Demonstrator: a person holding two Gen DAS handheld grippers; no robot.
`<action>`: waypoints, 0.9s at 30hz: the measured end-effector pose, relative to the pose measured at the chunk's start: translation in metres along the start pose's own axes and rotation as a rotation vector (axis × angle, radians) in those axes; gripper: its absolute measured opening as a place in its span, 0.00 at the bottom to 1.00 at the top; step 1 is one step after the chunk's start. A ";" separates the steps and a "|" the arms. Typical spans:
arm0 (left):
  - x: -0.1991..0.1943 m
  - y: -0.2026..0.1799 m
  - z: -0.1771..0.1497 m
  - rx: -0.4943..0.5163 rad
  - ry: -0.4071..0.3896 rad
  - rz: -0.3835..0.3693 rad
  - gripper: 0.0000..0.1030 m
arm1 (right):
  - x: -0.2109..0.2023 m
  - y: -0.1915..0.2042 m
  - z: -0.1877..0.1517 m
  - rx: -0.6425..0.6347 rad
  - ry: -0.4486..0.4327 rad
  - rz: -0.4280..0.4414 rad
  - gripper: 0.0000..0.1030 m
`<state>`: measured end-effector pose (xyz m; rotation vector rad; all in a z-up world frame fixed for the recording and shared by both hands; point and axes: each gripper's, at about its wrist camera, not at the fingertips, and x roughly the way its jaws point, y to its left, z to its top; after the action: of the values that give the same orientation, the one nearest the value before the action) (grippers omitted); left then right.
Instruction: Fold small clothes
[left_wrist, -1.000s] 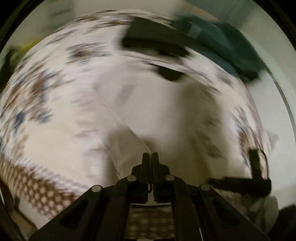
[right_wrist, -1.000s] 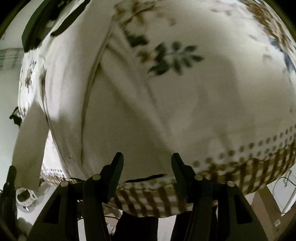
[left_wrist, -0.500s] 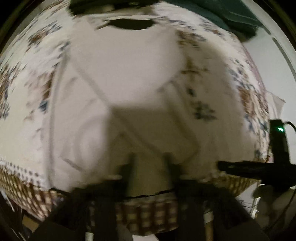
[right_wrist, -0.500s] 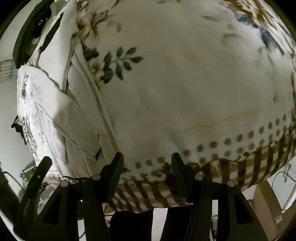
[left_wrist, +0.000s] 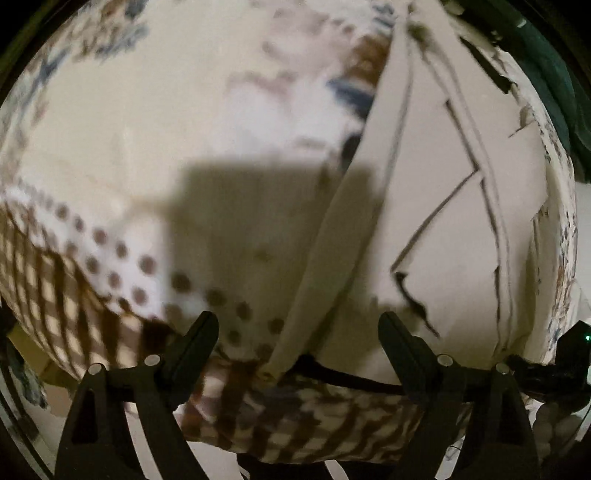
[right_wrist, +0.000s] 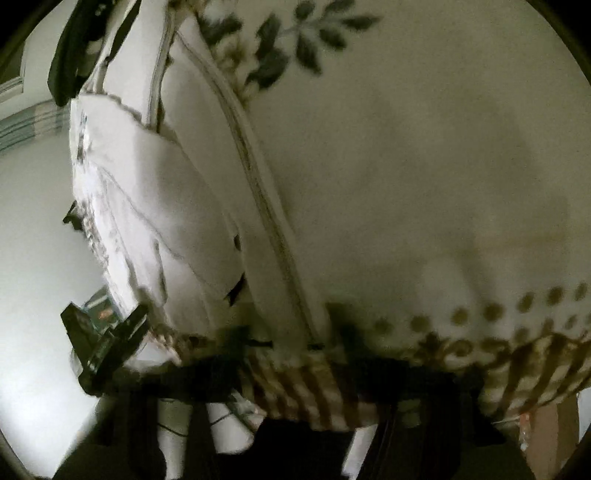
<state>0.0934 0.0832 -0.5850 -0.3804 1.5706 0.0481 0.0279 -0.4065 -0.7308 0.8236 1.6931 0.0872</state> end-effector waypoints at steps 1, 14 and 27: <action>0.004 0.002 -0.004 -0.008 0.003 -0.008 0.85 | -0.003 -0.003 -0.003 0.020 -0.033 -0.035 0.05; 0.004 -0.012 -0.039 0.022 -0.044 -0.067 0.10 | -0.002 -0.013 0.000 0.067 0.050 0.014 0.47; -0.074 0.010 0.012 -0.152 -0.084 -0.264 0.04 | -0.076 0.026 0.027 0.102 -0.077 0.109 0.04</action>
<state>0.1018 0.1113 -0.5156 -0.6945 1.4263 -0.0203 0.0686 -0.4395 -0.6640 0.9831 1.5906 0.0437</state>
